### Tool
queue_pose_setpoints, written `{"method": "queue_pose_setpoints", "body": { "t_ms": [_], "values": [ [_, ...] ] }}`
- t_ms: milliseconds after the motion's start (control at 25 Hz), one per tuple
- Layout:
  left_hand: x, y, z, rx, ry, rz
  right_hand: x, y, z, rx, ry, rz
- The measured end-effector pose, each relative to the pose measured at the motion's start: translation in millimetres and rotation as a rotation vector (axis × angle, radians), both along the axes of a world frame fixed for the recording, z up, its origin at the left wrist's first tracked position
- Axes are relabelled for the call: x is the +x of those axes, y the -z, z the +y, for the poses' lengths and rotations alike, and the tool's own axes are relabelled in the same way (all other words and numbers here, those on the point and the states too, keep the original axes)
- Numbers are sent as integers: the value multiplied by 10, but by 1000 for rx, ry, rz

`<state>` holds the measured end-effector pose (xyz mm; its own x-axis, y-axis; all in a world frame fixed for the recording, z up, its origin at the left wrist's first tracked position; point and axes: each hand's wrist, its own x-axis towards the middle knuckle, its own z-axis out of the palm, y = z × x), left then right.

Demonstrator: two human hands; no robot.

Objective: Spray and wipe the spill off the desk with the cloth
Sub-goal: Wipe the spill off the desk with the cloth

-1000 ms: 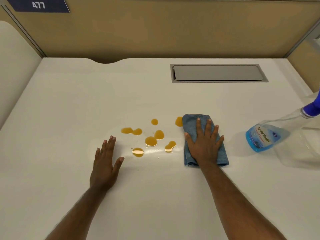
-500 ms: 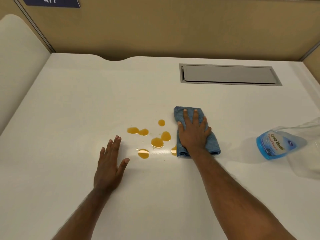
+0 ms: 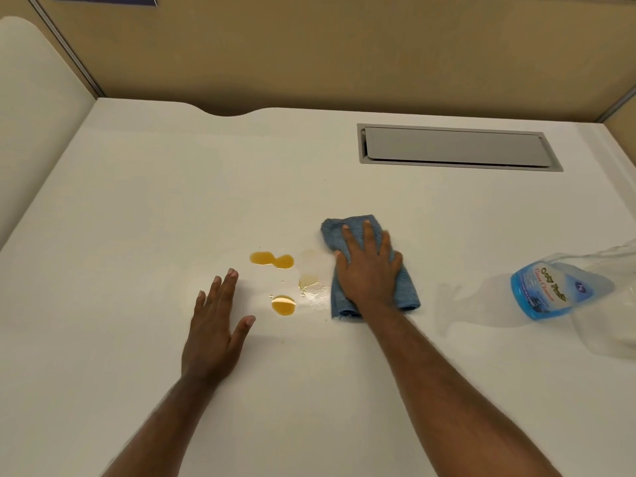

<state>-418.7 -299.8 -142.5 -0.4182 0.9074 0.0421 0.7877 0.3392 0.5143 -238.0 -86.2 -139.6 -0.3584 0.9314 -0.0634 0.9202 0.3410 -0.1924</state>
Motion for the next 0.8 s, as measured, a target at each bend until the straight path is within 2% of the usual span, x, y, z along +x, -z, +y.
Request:
{"method": "queue_pose_setpoints", "body": {
  "t_ms": [200, 400, 600, 800],
  "values": [
    [-14, 2, 1, -18, 1, 1, 563, -10, 59, 3, 117, -9],
    [-16, 1, 8, -21, -13, -5, 731, 45, -388, 33, 158, 6],
    [-35, -5, -17, 9, -30, -51, 438, 63, -827, 88, 227, 26],
    [-278, 10, -221, 4, -67, -58, -175, 21, -579, 6, 301, 75]
  ]
}}
